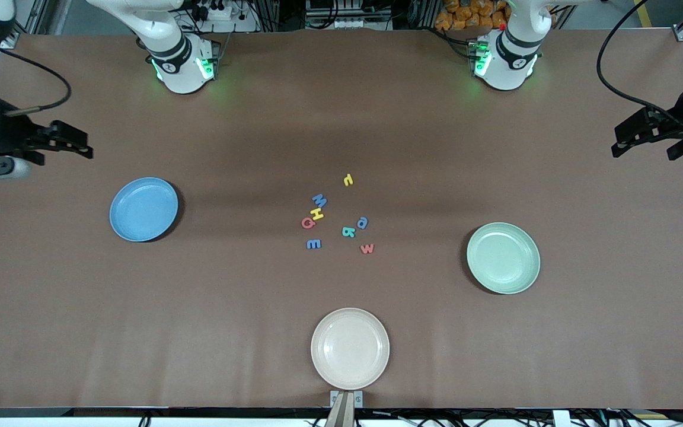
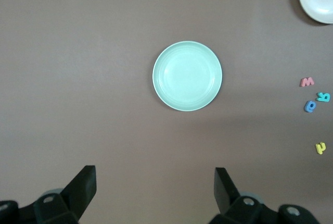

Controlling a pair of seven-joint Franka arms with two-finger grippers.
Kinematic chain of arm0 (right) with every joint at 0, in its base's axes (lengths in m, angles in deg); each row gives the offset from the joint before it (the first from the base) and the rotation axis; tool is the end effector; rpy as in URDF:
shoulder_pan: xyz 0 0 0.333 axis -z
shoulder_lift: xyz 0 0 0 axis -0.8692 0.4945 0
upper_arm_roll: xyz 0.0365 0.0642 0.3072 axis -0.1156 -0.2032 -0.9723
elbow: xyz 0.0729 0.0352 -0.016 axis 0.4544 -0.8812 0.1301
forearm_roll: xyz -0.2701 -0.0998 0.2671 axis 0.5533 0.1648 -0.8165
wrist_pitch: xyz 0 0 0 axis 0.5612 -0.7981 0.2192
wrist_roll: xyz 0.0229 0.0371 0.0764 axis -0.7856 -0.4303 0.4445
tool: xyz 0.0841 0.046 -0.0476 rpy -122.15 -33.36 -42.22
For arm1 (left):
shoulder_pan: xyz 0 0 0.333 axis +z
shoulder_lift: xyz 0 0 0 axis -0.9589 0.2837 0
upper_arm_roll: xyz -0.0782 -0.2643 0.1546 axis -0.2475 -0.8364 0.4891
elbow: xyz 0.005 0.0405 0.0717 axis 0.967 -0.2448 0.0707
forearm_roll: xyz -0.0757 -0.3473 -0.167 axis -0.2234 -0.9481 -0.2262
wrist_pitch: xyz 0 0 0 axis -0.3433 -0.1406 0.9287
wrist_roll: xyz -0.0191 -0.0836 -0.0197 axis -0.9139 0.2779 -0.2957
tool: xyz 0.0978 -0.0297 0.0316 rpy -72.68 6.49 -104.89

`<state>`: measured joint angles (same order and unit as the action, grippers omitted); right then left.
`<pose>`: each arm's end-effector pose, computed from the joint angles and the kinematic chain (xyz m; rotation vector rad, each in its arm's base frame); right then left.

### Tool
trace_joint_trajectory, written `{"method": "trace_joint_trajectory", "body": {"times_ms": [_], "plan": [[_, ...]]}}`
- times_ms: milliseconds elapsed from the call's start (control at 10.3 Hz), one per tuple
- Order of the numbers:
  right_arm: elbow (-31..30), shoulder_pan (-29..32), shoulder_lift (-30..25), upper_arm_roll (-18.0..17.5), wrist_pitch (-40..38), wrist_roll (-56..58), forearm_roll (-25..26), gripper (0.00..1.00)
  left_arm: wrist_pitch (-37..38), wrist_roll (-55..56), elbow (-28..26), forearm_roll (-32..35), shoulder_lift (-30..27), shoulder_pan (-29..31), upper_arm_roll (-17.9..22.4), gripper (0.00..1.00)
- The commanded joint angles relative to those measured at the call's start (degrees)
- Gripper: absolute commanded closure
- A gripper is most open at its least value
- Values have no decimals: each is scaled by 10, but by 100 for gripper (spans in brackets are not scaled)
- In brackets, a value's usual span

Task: Sort uppercase to blue plate, lowercase to green plate
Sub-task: 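Move both grippers out from rest toward the letters and plates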

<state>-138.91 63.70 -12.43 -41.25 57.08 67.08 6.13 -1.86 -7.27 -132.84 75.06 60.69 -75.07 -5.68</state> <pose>0.5492 0.0448 0.5848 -3.0783 -0.1305 0.2003 0.5561 -0.0279 0.6240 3.1133 -0.0835 0.0286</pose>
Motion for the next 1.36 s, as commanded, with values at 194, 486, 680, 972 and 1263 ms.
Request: {"method": "trace_joint_trajectory", "body": {"times_ms": [194,486,680,972,1263], "plan": [[-132,7,-10,-50,130,-55,-4,0,-64,80,6,-15,90,-34,-7,0],[-178,6,-9,-98,172,-130,-4,0,-121,169,8,-12,157,-72,-8,0],[-202,6,-9,-142,200,-200,-5,0,-146,196,11,-12,188,-89,-8,0],[-257,5,-7,-229,284,-336,-5,0,-190,259,14,-9,232,-103,-8,0],[-284,-4,5,-281,357,-441,-5,0,-223,350,46,-8,294,-118,-6,0]]}}
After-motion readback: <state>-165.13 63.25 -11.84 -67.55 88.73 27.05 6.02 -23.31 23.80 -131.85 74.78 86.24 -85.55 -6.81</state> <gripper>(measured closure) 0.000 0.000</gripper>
